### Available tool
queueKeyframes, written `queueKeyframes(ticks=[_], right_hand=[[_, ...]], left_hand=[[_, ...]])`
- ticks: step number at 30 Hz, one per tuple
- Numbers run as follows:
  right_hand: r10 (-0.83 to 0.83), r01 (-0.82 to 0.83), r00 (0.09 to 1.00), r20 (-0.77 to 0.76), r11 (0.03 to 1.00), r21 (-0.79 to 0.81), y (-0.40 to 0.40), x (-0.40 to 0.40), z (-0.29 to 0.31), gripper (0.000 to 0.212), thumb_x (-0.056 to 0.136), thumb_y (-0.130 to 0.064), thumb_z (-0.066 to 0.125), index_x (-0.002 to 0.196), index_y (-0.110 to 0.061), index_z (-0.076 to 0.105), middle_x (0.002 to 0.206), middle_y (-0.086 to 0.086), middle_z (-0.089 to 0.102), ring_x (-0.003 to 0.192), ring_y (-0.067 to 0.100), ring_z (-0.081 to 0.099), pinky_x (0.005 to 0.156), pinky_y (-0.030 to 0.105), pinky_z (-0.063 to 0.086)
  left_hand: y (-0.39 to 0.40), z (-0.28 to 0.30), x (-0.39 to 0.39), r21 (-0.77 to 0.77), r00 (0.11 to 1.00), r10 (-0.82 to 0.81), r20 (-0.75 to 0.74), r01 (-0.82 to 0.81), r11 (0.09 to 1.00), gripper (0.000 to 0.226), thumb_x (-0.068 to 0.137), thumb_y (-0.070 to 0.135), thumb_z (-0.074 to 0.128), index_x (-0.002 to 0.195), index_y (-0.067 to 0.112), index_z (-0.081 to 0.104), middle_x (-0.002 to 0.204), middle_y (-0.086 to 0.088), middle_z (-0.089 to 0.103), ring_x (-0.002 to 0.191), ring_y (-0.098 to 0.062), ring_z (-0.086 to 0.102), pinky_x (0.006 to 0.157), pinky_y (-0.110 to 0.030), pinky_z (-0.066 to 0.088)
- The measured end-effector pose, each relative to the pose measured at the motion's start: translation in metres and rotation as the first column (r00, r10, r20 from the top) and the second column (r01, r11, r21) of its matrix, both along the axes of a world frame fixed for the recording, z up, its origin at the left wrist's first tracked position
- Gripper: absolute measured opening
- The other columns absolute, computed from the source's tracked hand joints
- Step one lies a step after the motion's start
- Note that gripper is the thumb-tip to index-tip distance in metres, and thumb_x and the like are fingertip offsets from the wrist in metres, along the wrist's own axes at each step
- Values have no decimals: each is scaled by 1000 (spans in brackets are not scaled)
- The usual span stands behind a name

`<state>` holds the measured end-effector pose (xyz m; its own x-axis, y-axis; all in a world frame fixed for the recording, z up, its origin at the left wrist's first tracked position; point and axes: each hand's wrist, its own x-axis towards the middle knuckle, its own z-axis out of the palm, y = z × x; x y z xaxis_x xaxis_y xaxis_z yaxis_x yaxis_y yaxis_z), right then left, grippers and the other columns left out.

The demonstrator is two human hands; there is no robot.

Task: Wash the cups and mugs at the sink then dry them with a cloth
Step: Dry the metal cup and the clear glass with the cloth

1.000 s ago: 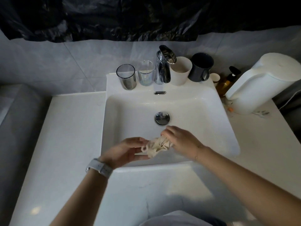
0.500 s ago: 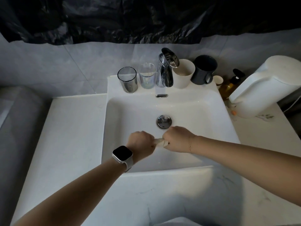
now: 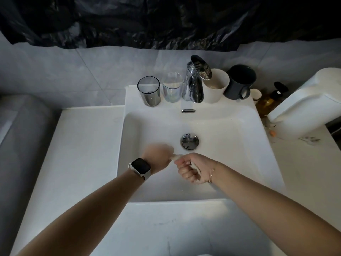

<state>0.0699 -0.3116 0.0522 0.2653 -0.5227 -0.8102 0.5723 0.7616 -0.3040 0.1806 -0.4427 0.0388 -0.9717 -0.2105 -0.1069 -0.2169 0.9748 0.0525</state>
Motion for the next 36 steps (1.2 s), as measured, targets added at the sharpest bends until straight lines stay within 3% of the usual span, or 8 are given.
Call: queueKeyframes(ticks=[7, 10, 14, 19, 25, 29, 32, 36], right_hand=[[-201, 62, 879, -432, 947, -314, 29, 12, 20, 22, 83, -33, 67, 68, -19, 60, 61, 2, 38, 59, 17, 36, 56, 26, 28], [-312, 82, 723, -616, 924, -373, 37, 22, 28, 27, 96, -28, 53, 77, -9, 56, 65, -1, 47, 63, 9, 46, 61, 21, 34], [-442, -44, 316, -839, 877, -478, 46, 31, 40, 20, 80, -12, 75, 80, -24, 59, 84, -8, 59, 73, 1, 54, 67, 14, 40], [-598, 148, 406, -691, 789, -596, 58, 30, 57, 15, 80, -11, 75, 80, -5, 61, 76, -1, 61, 71, 5, 58, 69, 19, 48], [-746, 376, 419, -517, 661, -649, 68, 10, 76, 37, 94, -30, 56, 100, 7, 60, 98, 20, 70, 94, 25, 68, 77, 32, 56], [-721, 316, 517, -461, 661, -680, 54, 4, 90, 15, 96, -19, 54, 92, -5, 56, 91, 16, 69, 86, 22, 69, 66, 28, 56], [-638, 202, 590, -495, 710, -675, 46, 0, 99, 12, 94, -15, 57, 88, -5, 57, 81, 10, 68, 78, 20, 68, 69, 30, 56], [-618, 142, 580, -531, 719, -680, 51, -19, 105, 8, 94, -11, 56, 90, -3, 56, 78, 7, 66, 73, 14, 65, 69, 25, 53]], left_hand=[[7, 16, 43, 873, 908, 419, -11, -196, 447, 31, 84, 10, 74, 99, 23, 51, 79, 13, 64, 63, -7, 55, 62, -18, 43], [11, 34, 49, 954, 829, 559, 21, -184, 237, 6, 92, 5, 64, 93, 0, 61, 72, 10, 70, 57, -2, 56, 58, -18, 44], [22, 55, 54, 998, 751, 657, 65, -60, -30, 42, 88, 36, 64, 105, -2, 65, 91, -1, 68, 82, -5, 61, 76, -23, 45], [31, 61, 54, 888, 653, 717, 245, 146, -436, 21, 93, 35, 56, 102, 16, 60, 84, -2, 64, 70, -10, 61, 66, -21, 49], [28, 49, 50, 955, 516, 804, 294, -138, -261, 27, 92, 13, 65, 114, 1, 55, 85, -5, 58, 62, -7, 57, 56, -18, 46], [42, 49, 37, 899, 713, 689, -128, -209, 384, 54, 85, 13, 74, 133, 15, 49, 121, 5, 52, 116, -13, 49, 98, -25, 40], [59, 66, 24, 963, 866, 483, -131, -4, 269, 20, 93, 14, 61, 113, 12, 65, 109, 8, 67, 100, -3, 61, 89, -19, 46], [74, 75, 15, 984, 792, 610, -35, -78, 158, 21, 88, 15, 70, 79, 0, 58, 63, 4, 53, 53, -6, 48, 54, -18, 41]])
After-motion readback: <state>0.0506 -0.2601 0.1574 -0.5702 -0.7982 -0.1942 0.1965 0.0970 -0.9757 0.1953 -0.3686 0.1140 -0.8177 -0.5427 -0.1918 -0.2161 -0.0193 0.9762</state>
